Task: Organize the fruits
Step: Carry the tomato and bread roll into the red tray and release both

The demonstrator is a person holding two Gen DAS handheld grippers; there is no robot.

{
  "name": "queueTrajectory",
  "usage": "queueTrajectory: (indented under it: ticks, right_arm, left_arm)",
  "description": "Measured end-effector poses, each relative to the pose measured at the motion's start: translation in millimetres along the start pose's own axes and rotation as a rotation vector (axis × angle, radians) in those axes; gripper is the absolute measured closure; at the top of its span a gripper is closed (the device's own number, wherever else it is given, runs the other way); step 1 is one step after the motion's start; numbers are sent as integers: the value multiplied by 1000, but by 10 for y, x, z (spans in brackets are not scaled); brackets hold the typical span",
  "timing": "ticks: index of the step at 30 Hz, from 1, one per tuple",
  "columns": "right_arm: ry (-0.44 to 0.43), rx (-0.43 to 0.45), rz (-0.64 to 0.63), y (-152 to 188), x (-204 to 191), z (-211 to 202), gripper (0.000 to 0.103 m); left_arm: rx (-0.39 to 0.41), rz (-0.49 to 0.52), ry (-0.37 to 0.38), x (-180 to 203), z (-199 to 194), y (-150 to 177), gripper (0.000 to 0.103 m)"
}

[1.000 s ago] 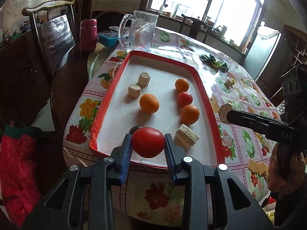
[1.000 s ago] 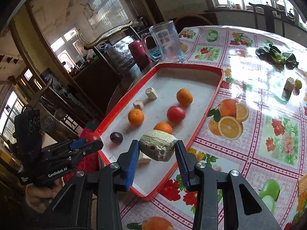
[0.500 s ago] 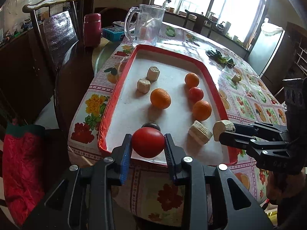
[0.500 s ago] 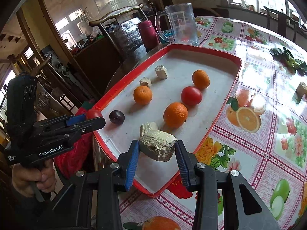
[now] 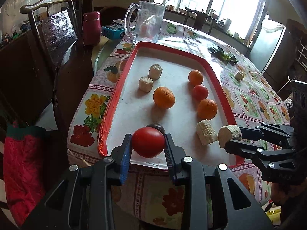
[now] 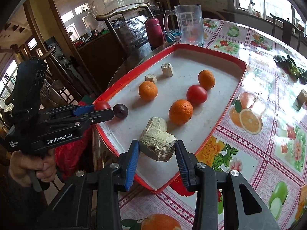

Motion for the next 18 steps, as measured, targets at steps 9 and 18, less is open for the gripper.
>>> queueTrajectory:
  ticks: [9,18]
  right_arm:
    - [-19,10,16,38,30,-74,61]
    - [-9,76,54,59,270,-392,56]
  left_arm:
    - [-19,6,-7,30,14,-18,69]
    - [-22,-5,-23,82,-18,-34,52]
Point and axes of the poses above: each gripper's, at about its wrist camera, not at the fingertips, and z roughly the way its jaws point, x to its right, y to its underside, the point moved 4 cm from there along z, roughly the way its jaws point, and after that the axes turned 5 degrees about y, right-handed, at the moved point
